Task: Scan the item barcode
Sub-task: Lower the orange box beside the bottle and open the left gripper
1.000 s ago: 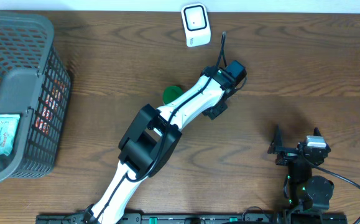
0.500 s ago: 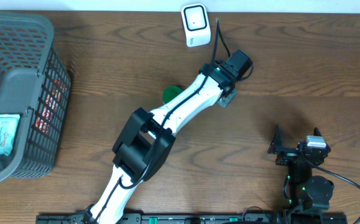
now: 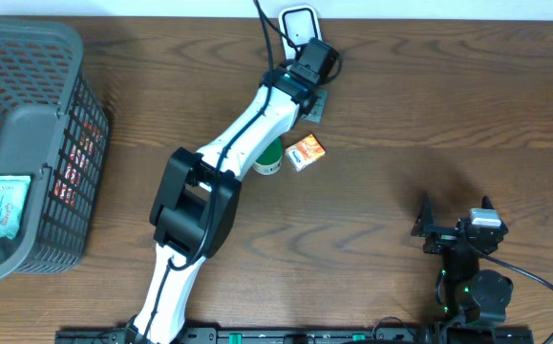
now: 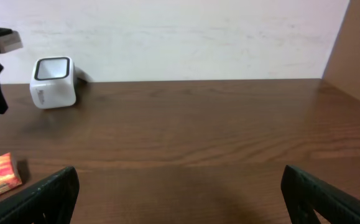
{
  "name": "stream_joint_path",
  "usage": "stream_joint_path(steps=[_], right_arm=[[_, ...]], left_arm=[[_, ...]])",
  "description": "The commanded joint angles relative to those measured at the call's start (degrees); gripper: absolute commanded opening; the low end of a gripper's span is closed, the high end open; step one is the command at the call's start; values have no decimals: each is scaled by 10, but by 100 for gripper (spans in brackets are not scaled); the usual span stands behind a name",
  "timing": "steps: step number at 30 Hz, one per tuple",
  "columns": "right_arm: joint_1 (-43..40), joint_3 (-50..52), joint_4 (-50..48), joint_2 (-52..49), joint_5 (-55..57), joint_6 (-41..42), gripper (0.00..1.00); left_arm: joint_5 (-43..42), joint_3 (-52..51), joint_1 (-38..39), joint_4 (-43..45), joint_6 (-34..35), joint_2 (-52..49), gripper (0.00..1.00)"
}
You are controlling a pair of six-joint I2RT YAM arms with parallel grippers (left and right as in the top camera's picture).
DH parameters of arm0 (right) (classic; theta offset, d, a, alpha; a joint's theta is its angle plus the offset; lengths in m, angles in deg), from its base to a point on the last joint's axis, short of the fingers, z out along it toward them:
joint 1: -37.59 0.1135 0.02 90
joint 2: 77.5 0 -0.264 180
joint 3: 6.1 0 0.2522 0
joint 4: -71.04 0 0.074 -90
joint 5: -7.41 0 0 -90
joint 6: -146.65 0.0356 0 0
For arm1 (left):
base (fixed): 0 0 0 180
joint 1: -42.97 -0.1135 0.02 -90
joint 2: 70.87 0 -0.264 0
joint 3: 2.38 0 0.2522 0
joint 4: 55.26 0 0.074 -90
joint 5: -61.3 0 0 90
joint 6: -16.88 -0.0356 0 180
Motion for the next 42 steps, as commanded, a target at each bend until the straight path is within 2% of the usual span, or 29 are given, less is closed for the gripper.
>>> stream_joint_path(steps=[1, 9, 17, 24, 32, 42], right_arm=[[2, 0, 2, 4, 1, 2, 99], [2, 0, 2, 4, 1, 2, 99], [2, 0, 2, 4, 1, 2, 99], [2, 0, 2, 4, 1, 2, 99], [2, 0, 2, 4, 1, 2, 99], [2, 0, 2, 4, 1, 2, 99]], left_arm=[[2, -2, 8, 1, -59, 7, 8], [1, -2, 11, -17, -120, -22, 8], [0, -3, 13, -40, -132, -45, 8], [-60, -3, 16, -70, -169, -46, 8], [-60, -3, 30, -124, -219, -46, 8], [-59, -2, 59, -132, -280, -46, 8]])
